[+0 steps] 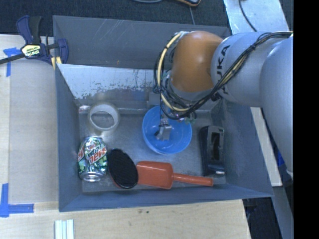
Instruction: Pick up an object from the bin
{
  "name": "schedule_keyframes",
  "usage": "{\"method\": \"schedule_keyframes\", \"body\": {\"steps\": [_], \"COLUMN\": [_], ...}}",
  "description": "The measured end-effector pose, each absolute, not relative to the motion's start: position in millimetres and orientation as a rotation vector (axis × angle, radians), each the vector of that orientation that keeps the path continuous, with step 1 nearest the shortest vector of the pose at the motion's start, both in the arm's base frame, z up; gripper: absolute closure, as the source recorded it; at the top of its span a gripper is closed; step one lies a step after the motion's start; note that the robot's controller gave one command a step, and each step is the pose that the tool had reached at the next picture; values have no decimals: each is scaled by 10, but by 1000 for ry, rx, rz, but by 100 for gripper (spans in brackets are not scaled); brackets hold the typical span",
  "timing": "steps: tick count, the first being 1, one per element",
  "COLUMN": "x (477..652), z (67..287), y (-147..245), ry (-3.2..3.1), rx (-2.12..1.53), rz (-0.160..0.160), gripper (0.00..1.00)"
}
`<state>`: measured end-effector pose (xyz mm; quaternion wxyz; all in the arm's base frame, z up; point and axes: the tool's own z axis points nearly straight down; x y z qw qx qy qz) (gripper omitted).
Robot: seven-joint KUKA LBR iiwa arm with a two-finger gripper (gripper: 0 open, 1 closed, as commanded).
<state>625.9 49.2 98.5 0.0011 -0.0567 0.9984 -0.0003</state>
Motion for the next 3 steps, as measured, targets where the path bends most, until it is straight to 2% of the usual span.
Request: {"method": "schedule_keyframes", "body": {"steps": [1,2,3], "x": [6183,6133,6141], "z": [1813,2788,3013], "y": [598,693,672], "ry": [3117,3131,3117], "rx": [-34,-157,-154], "rz": [5,2,3], "gripper": [0,0,0]}}
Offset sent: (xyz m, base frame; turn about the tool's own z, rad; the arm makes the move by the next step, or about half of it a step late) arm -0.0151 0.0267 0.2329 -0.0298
